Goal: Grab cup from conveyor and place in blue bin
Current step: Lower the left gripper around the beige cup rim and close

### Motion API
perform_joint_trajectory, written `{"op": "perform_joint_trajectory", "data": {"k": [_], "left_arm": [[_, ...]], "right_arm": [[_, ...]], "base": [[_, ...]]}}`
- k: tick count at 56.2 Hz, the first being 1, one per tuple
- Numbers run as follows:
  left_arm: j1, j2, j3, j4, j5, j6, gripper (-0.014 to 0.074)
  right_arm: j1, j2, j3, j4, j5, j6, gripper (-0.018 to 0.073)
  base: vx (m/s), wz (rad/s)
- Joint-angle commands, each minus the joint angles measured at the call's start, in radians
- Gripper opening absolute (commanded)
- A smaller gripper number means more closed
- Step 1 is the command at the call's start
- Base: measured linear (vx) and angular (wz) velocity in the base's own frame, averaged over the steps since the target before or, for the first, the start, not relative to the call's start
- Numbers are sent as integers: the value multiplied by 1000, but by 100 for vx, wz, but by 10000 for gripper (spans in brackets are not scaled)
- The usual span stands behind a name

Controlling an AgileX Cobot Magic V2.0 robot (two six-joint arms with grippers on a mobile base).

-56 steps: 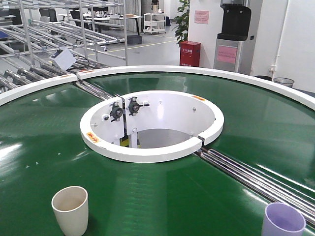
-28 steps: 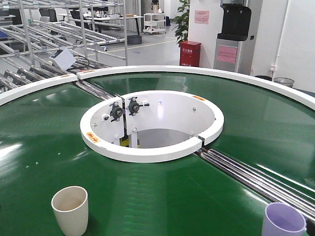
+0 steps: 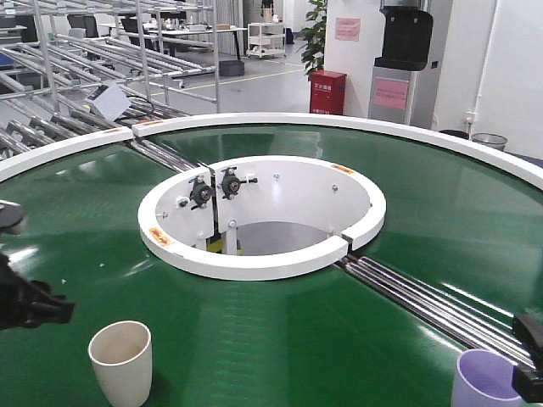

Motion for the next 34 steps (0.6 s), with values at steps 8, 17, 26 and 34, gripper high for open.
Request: {"op": "perform_joint_trajectory", "data": {"k": [8, 17, 26, 34], "left_arm": [[-8, 186, -231, -164, 117, 142, 474], [-8, 298, -306, -169, 152, 137, 474], [-8, 360, -312, -204, 113, 137, 474], [-8, 408, -312, -261, 87, 138, 472]], "right_arm": [[0, 2, -35, -4, -90, -1, 456], [0, 2, -35, -4, -90, -1, 456], [0, 2, -35, -4, -90, -4, 456], [0, 2, -35, -3, -89, -2, 456]], "base": [[0, 0], [0, 0], [0, 0], [0, 0]]}}
